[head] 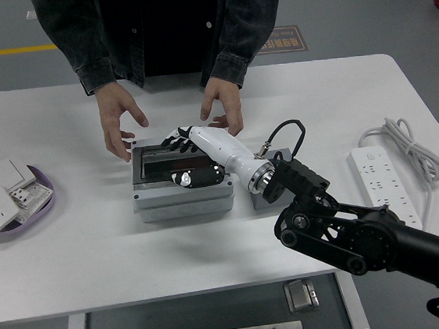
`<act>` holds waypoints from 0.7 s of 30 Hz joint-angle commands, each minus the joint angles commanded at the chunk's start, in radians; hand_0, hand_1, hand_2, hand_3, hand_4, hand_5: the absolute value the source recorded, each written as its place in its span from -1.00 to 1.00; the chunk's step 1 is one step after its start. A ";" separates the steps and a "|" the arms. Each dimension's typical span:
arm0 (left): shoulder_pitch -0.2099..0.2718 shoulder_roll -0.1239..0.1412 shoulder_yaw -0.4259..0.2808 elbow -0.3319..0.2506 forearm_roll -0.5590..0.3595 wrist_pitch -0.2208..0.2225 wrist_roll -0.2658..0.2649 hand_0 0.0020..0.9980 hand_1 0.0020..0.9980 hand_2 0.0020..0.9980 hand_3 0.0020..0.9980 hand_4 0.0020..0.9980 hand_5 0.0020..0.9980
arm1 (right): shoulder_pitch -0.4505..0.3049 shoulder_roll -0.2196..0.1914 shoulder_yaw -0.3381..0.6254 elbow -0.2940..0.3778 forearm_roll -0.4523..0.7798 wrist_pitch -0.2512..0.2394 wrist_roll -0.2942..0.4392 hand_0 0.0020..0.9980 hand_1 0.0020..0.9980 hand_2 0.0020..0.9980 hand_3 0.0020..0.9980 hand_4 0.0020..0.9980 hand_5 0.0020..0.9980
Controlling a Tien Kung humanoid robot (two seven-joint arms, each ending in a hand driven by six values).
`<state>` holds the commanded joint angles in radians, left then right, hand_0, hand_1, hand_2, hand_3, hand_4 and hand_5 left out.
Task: Pick up the cylinder from the cube,place it in the box,flap close box
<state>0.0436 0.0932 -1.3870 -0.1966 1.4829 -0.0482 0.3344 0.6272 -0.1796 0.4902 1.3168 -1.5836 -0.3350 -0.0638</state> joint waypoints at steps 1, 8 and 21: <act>0.000 -0.001 0.000 0.000 -0.001 0.000 0.000 0.20 0.16 0.11 0.18 0.30 -0.60 | -0.008 -0.001 0.009 0.001 0.013 -0.005 0.006 0.10 0.19 0.29 0.39 0.59 -0.30; 0.007 -0.006 0.006 -0.001 -0.012 0.004 0.000 0.21 0.17 0.11 0.18 0.30 -0.60 | -0.069 -0.020 0.134 0.035 0.026 -0.020 0.045 0.10 0.20 0.30 0.38 0.50 -0.28; 0.046 -0.023 0.083 0.000 -0.111 0.026 -0.007 0.21 0.17 0.11 0.18 0.30 -0.60 | -0.200 -0.039 0.422 0.084 0.035 0.018 0.170 0.11 0.20 0.28 0.37 0.52 -0.22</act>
<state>0.0900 0.0699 -1.3040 -0.1970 1.3724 -0.0221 0.3272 0.4268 -0.2189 0.9122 1.4005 -1.5487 -0.3168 0.1060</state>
